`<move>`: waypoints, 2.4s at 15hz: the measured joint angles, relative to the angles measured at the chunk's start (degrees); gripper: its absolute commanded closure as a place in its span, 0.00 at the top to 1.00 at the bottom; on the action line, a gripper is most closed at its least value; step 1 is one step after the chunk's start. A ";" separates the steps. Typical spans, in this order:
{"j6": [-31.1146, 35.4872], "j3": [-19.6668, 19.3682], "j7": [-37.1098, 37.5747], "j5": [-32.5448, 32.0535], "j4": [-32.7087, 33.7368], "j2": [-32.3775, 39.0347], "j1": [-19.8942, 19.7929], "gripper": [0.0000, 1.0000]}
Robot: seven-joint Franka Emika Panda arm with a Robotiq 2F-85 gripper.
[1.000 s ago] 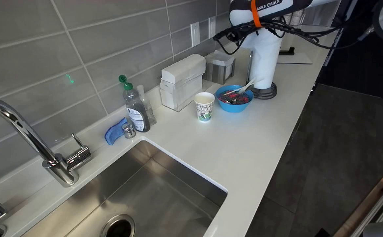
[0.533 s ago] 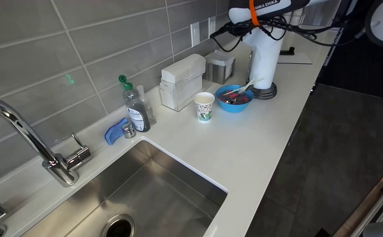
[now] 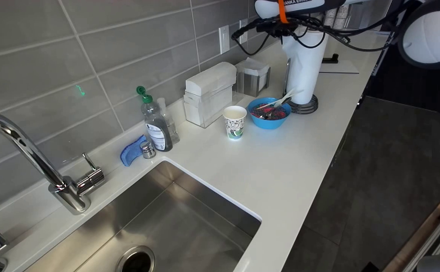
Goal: Rip up a paper towel on the table
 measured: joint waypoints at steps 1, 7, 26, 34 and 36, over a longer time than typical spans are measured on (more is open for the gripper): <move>-1.81 -0.05 2.59 0.02 1.60 0.78 0.03 0.00; -9.26 -0.42 17.85 0.29 8.48 4.14 0.48 0.00; 16.44 0.30 -7.29 -5.69 2.85 6.05 0.53 0.00; 16.35 2.96 -22.50 -5.30 -2.81 5.04 0.21 0.00; 16.35 2.95 -25.08 -5.29 -4.20 4.52 0.44 0.00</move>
